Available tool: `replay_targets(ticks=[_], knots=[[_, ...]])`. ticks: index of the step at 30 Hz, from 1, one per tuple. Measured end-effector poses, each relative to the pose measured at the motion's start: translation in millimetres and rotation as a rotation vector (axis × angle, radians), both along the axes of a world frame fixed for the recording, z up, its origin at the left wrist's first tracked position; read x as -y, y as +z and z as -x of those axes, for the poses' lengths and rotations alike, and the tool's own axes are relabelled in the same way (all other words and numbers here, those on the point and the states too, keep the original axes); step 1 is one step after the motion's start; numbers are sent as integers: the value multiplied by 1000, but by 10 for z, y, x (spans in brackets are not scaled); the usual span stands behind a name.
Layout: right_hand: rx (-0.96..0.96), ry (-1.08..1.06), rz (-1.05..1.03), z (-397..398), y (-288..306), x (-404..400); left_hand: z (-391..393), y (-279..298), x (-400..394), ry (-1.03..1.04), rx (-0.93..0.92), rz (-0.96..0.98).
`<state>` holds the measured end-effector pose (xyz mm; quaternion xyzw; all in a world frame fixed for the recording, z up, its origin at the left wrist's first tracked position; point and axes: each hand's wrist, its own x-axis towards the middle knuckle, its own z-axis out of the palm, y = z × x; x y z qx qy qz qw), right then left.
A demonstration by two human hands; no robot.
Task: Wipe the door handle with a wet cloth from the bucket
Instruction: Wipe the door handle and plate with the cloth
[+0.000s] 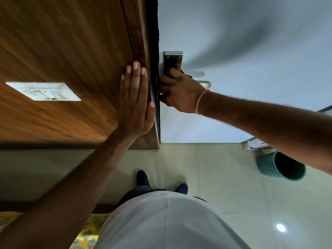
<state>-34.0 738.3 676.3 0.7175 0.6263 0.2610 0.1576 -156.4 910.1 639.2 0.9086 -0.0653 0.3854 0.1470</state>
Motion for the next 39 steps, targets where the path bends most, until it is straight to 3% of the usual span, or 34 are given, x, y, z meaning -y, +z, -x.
replay_targets(ticks=[4, 10, 14, 21, 29, 35, 39], knots=[[-131, -73, -314, -10, -35, 289, 5, 0, 10, -6, -5, 10], [-357, -415, -570, 156, -80, 629, 29, -6, -6, 4, 10, -15], [-408, -561, -714, 259, -134, 737, 13, -45, 14, 56, 35, -41], [-355, -523, -694, 400, -102, 13, -37, -103, -25, 154, 8, -126], [-349, -544, -682, 210, -188, 631, -36, -82, -69, 214, 44, -216], [-413, -556, -729, 344, -109, 40, -25, -63, -128, 236, 64, -296], [-469, -520, -688, 375, -113, 271, -26, -92, -131, 254, 76, -321]])
